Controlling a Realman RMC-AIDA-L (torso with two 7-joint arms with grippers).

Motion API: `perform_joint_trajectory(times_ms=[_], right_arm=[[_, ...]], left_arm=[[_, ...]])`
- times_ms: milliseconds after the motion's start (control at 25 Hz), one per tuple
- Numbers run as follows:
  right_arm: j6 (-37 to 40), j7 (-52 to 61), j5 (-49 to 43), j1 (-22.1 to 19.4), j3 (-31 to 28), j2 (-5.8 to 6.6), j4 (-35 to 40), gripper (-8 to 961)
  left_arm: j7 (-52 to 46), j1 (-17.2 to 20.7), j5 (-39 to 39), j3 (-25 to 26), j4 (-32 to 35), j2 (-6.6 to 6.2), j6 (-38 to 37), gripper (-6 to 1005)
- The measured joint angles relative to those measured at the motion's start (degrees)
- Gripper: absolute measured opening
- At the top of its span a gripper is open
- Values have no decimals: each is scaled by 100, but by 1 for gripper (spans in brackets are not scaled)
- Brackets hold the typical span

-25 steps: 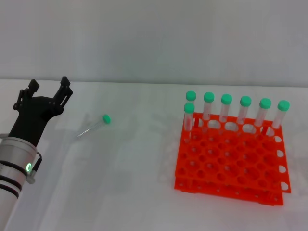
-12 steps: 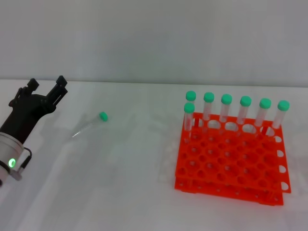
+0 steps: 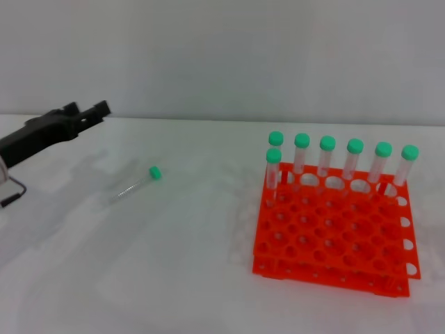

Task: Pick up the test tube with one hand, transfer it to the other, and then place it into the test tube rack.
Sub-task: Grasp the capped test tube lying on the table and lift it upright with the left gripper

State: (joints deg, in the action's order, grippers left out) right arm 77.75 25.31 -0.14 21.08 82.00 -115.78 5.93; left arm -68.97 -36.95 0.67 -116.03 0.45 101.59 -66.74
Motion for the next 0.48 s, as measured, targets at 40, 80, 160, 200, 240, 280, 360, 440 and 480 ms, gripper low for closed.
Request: perform_joint_trajectory(times_ms=[40,80,160,200,240,280,360,440,480], right_arm=[[0,0,2,5,0,0,0,871],[1,0,5,11,0,1,0,871],[1,0,6,17,0,2,0,871],[1,0,7,20,-1,3,0,871],[2,0,6,32,0,3,0,871],[2,0,3,43,-1,3,0,871],[3,0,0,69,-1,-2,3,871],[3,0,-1,89,-1,-10,6,871],[4,0,-2,93,0,-11,7,871]], left_arm=[[-212,-121,-235,-27,-85,-79,-47,883],[-551,-312,-524,-143,-247,-177,-89,883],[-1054,-657,-770,-565,-552,-300,-138,882],[-1351,-869,-782,-1018,-775,-340,-142,882],[-1587,-1043,-770,-1411,-945,-366,-146,882],[-1856,-1228,-766,-1935,-1131,-381,-146,882],[-2413,-1525,-746,-2919,-1487,-375,-149,882],[-2791,-1775,-636,-3797,-1938,-255,-154,881],[-2879,-1878,-557,-4149,-2183,-154,-168,881]])
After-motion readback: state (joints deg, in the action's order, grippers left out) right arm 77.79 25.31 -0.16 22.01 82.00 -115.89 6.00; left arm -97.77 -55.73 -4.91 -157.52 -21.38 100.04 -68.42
